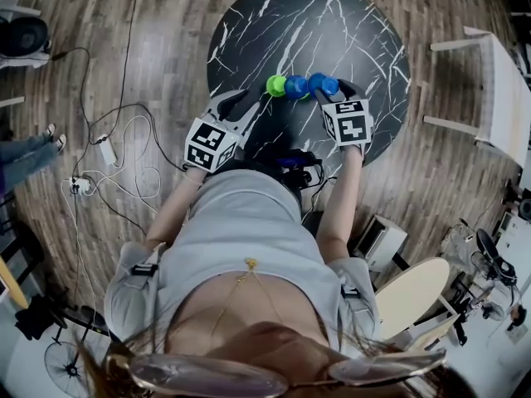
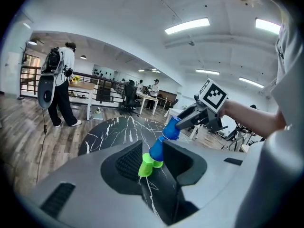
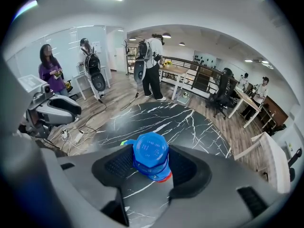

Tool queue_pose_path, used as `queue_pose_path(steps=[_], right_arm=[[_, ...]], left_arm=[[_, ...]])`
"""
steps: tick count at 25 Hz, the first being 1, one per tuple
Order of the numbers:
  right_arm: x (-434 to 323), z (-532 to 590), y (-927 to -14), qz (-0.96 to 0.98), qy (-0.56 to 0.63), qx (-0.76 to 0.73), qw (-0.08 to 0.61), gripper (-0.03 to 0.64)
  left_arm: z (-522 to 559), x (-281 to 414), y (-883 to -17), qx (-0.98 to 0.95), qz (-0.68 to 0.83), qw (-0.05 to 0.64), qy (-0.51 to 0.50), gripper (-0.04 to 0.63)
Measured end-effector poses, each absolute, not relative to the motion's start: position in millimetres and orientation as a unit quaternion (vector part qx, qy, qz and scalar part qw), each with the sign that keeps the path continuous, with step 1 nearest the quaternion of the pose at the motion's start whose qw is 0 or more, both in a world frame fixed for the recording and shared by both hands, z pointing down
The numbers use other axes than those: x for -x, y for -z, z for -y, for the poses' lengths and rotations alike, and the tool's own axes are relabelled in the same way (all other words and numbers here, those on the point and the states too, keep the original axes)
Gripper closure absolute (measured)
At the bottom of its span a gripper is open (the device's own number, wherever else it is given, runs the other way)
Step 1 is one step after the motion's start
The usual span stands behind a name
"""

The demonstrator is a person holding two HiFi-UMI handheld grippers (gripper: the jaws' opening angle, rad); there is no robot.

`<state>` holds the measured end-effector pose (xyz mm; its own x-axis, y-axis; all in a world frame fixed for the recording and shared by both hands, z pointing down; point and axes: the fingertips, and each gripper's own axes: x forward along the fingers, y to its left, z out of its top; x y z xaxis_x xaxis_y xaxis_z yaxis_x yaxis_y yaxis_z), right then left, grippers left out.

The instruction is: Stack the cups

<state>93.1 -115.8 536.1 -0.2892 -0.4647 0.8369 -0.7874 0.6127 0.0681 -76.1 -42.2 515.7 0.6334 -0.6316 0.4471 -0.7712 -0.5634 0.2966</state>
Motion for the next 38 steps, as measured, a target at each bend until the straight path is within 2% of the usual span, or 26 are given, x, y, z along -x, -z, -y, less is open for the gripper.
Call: queue_pose_path(steps=[28, 38], right_arm=[[-90.5, 120.1, -536.7, 0.788, -0.162, -0.399, 0.441, 0.354], [-95.3, 119.9, -530.2, 0.792, -0.159, -0.412, 0.421, 0.345]], left_arm=[[50.5, 72.4, -518.0, -0.875, 0.393, 0.239, -0.151, 0.463], [53.3, 69.6, -518.7, -0.878, 0.390, 0.234, -0.151, 0.459]])
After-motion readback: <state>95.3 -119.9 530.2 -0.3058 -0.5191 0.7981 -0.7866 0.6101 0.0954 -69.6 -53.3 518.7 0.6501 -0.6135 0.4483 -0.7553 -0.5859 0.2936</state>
